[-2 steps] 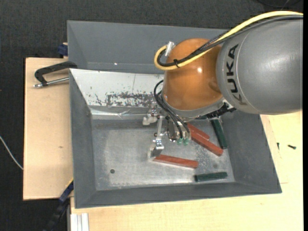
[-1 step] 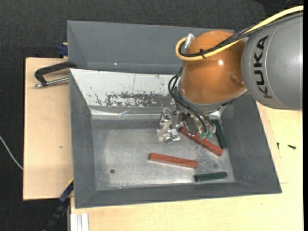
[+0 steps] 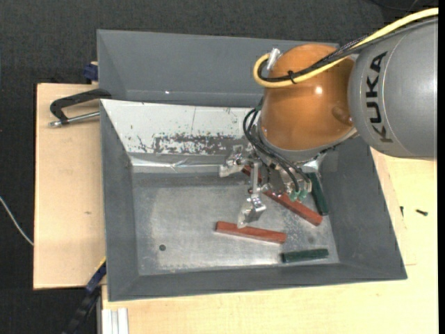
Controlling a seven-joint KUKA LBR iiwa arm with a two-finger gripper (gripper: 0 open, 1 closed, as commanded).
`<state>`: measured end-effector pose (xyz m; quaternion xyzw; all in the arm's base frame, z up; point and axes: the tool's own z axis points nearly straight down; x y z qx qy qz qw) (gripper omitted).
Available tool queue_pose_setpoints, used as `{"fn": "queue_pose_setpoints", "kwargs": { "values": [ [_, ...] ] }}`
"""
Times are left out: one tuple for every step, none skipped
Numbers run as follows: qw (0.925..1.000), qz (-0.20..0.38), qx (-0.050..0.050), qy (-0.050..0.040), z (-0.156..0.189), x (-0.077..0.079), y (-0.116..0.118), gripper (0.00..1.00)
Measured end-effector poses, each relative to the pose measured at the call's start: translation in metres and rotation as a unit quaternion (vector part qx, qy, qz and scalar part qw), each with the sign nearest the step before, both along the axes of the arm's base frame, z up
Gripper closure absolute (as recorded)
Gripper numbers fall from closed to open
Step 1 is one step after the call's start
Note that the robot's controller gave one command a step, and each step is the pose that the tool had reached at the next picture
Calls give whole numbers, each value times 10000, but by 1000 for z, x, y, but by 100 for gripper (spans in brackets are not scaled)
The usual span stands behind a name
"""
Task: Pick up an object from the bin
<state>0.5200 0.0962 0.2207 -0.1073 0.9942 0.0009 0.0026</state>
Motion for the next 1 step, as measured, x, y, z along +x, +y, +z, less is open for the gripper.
{"fn": "queue_pose_setpoints", "kwargs": {
  "values": [
    [10000, 0, -1, 1, 0, 0, 0, 0]
  ]
}}
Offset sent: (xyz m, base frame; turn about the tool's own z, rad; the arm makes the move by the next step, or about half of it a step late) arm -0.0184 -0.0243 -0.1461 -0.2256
